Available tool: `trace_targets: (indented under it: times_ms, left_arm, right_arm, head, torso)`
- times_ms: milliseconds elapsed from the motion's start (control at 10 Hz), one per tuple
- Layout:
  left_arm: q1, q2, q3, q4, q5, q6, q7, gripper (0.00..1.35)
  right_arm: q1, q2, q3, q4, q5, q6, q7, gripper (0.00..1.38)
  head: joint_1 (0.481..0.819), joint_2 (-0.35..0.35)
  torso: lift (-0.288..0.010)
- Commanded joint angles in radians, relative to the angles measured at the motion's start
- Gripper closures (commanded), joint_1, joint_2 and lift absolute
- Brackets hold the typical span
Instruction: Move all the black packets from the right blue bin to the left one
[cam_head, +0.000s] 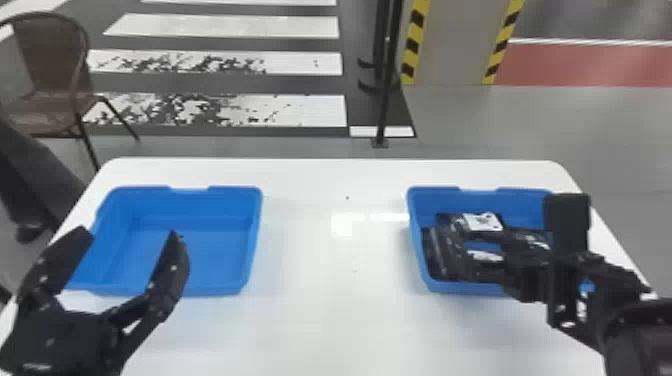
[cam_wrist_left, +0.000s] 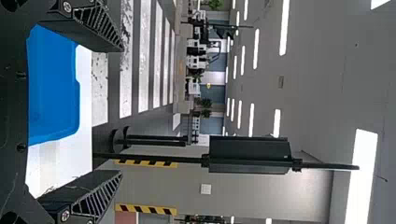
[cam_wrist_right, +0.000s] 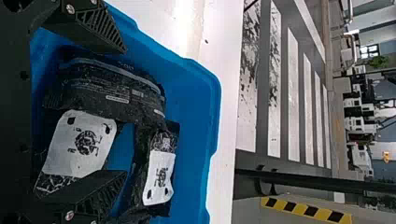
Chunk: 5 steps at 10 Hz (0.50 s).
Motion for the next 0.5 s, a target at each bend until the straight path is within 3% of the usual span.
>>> trace_targets:
  times_ms: [0,400]
  left_arm:
    - [-0.001,-0.001,0.0,0.004,0.0,0.0,-0.002,0.1]
    - [-0.006,-0.001,0.0,0.011,0.004,-0.007,-0.005,0.1]
  right_arm:
    - [-0.033,-0.006,0.032,0.048,0.001,0.002,0.0,0.11]
    - [-0.08,-0.014,0.078,0.092,-0.011,0.053,0.0,0.11]
  head:
    - [0.695,-0.008]
    - [0.695,0.018]
  torso:
    - [-0.14]
    - [-0.14]
